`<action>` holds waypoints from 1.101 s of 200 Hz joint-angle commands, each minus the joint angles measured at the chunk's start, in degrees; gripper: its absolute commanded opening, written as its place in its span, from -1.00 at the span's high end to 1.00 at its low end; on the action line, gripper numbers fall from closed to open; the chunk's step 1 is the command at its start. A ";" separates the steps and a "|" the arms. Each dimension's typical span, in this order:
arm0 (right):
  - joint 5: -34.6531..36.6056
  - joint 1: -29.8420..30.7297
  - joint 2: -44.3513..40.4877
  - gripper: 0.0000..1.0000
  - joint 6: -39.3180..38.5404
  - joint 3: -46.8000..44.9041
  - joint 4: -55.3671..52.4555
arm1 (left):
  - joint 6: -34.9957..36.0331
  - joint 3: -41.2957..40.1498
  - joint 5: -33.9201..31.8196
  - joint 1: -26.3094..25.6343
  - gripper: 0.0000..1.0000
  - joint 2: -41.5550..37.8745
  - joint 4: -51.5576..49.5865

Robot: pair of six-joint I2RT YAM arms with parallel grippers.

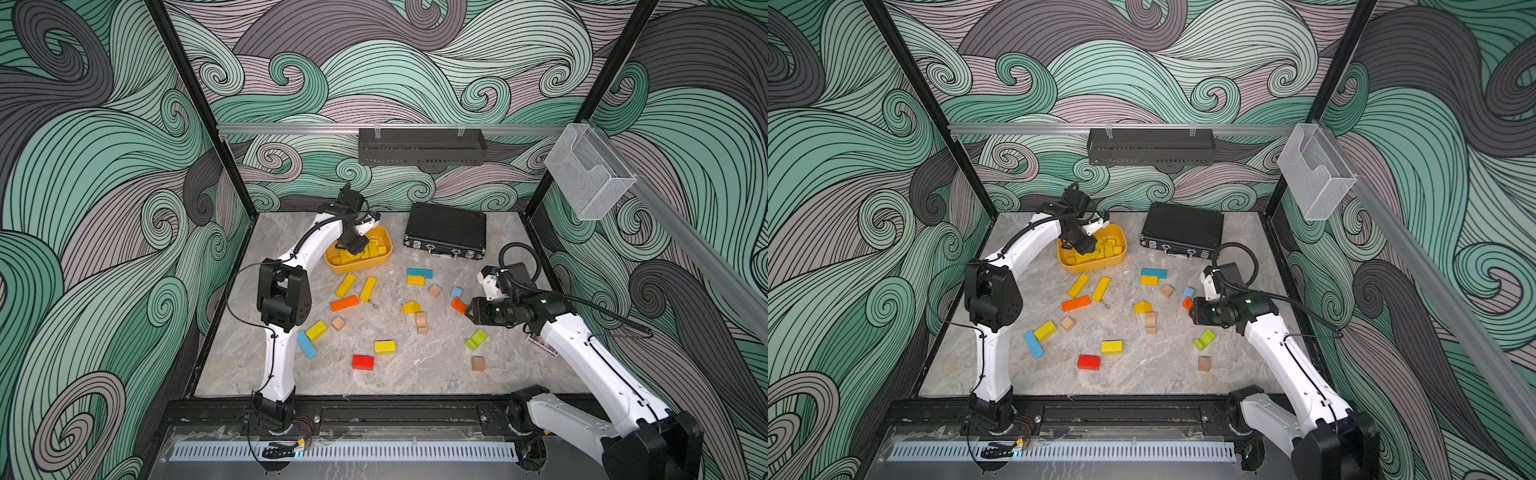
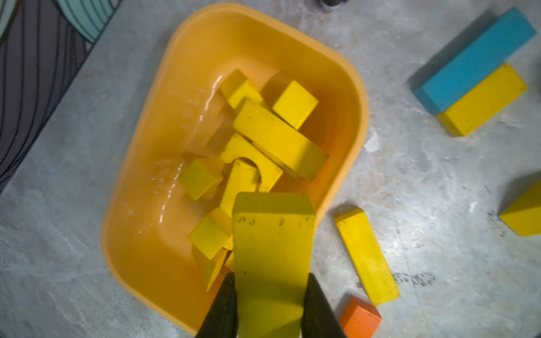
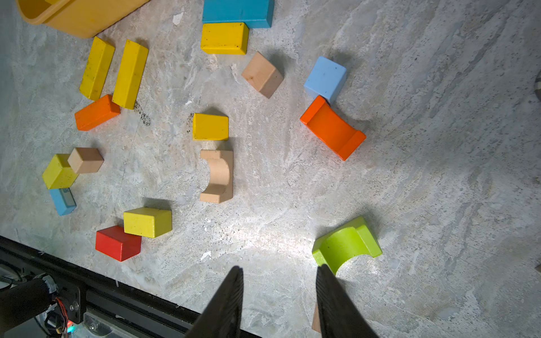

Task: Pick out the yellow building blocks
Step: Pick up the building block from the center of the board, then place the building block in the storage box.

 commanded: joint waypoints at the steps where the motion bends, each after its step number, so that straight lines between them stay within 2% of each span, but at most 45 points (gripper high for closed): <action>1: -0.33 1.76 0.59 0.14 1.40 -0.71 0.23 | -2.95 4.32 -0.82 1.41 0.82 4.23 -0.69; 63: 1.17 6.67 2.95 0.14 2.84 -0.88 0.75 | -3.89 5.84 -3.23 4.05 0.76 9.44 -0.11; 111: 1.87 11.38 6.58 0.13 3.94 -0.13 2.33 | -4.03 5.62 -2.80 5.03 0.55 10.82 -0.96; 130: 1.96 13.09 8.07 0.12 4.14 0.63 3.06 | -3.87 5.07 -2.81 5.06 0.31 10.56 -1.15; 145: 1.99 14.24 9.33 0.11 4.27 1.41 3.76 | -3.76 4.53 -2.37 5.10 -0.03 9.92 -1.33; 156: 2.16 15.18 10.36 0.11 4.33 1.90 4.37 | -3.76 4.03 -2.14 5.11 -0.16 9.45 -1.42; 179: 1.47 16.95 13.63 0.12 4.32 3.66 5.57 | -3.76 3.05 -1.99 5.07 -0.26 7.84 -1.25; 220: -1.31 20.35 20.49 0.11 4.71 7.72 8.63 | -3.93 0.48 -1.89 5.14 -0.33 3.00 -0.93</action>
